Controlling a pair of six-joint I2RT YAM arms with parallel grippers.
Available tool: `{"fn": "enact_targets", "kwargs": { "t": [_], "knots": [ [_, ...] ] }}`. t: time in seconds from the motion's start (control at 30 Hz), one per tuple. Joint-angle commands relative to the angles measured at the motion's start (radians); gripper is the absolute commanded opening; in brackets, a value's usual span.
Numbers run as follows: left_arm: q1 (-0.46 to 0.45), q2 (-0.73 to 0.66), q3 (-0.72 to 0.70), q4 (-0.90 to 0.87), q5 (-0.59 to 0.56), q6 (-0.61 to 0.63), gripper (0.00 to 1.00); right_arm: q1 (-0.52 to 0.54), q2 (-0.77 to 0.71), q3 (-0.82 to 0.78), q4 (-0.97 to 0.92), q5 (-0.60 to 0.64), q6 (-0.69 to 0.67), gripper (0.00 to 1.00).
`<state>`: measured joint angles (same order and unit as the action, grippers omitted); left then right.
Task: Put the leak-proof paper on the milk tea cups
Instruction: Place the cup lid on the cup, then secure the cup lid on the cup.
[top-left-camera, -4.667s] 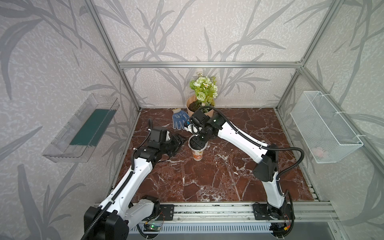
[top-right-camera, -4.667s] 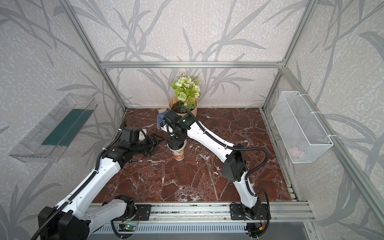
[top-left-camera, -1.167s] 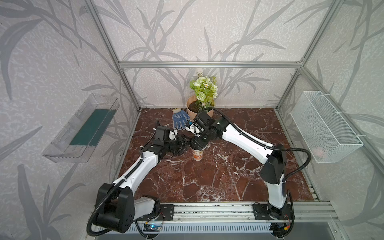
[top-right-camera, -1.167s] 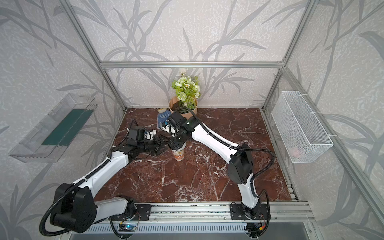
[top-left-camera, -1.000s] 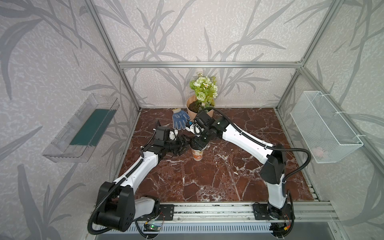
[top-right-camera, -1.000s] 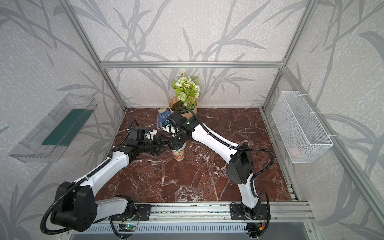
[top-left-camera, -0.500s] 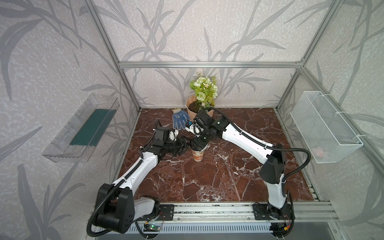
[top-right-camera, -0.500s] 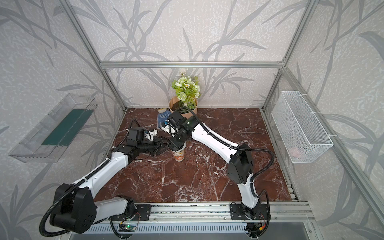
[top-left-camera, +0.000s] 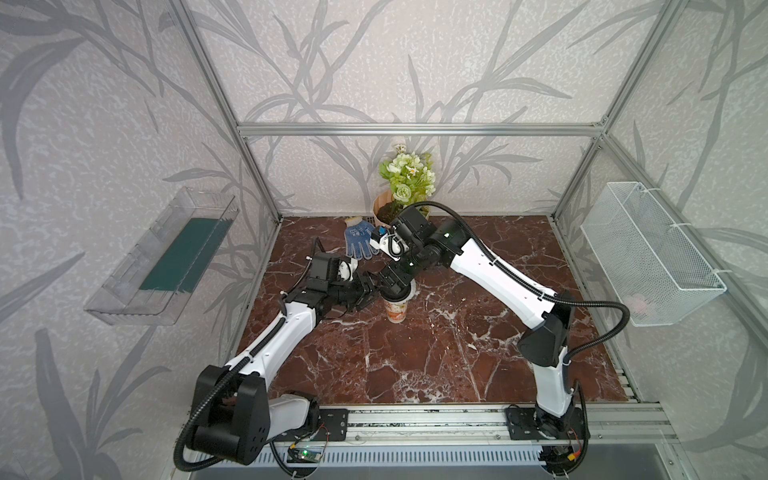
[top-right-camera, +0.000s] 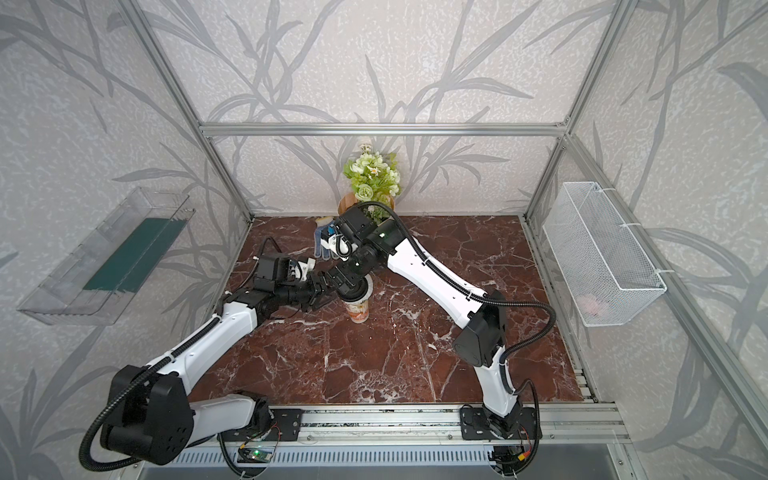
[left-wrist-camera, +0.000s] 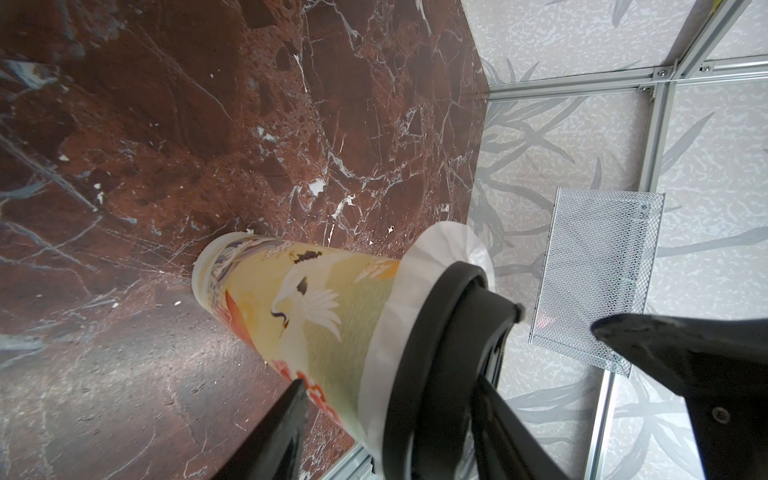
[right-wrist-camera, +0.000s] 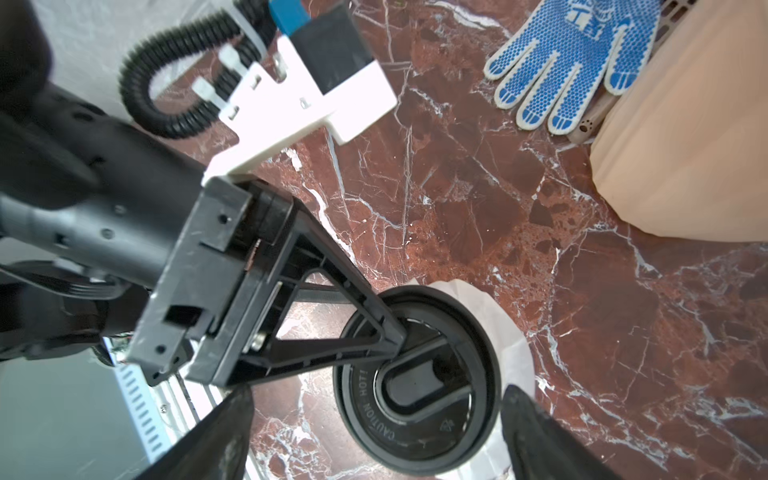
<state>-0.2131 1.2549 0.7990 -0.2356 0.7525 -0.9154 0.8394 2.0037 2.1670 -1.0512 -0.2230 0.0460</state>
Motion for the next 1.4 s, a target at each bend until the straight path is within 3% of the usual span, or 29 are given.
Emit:
{"fn": "enact_targets", "kwargs": {
  "t": [0.0,0.1,0.17,0.27,0.33,0.57,0.83,1.0,1.2,1.37],
  "knots": [
    [-0.005,0.041,-0.034,-0.179,-0.072,0.021,0.59,-0.032,-0.124,-0.103,0.074,-0.007,0.162,0.87],
    [-0.005,0.042,-0.031,-0.178,-0.071,0.02,0.59,-0.052,-0.274,-0.369,0.246,0.028,0.437,0.71],
    [-0.005,0.039,-0.03,-0.179,-0.072,0.018,0.59,-0.075,-0.388,-0.568,0.376,0.028,0.7,0.55],
    [-0.005,0.037,-0.029,-0.185,-0.075,0.019,0.59,-0.114,-0.487,-0.793,0.59,-0.083,0.929,0.49],
    [-0.005,0.037,-0.028,-0.183,-0.073,0.02,0.59,-0.132,-0.525,-0.907,0.701,-0.13,1.007,0.45],
    [-0.005,0.04,-0.028,-0.182,-0.068,0.023,0.59,-0.174,-0.456,-0.985,0.828,-0.361,1.07,0.41],
    [-0.005,0.04,-0.024,-0.185,-0.068,0.028,0.59,-0.175,-0.42,-1.012,0.918,-0.407,1.106,0.4],
    [-0.005,0.04,-0.024,-0.191,-0.07,0.029,0.59,-0.175,-0.428,-1.028,0.877,-0.392,1.084,0.32],
    [-0.005,0.041,-0.024,-0.189,-0.069,0.027,0.59,-0.175,-0.462,-1.03,0.777,-0.359,1.015,0.33],
    [-0.005,0.04,-0.027,-0.191,-0.069,0.03,0.59,-0.175,-0.448,-1.044,0.846,-0.386,1.043,0.34]
  ]
}}
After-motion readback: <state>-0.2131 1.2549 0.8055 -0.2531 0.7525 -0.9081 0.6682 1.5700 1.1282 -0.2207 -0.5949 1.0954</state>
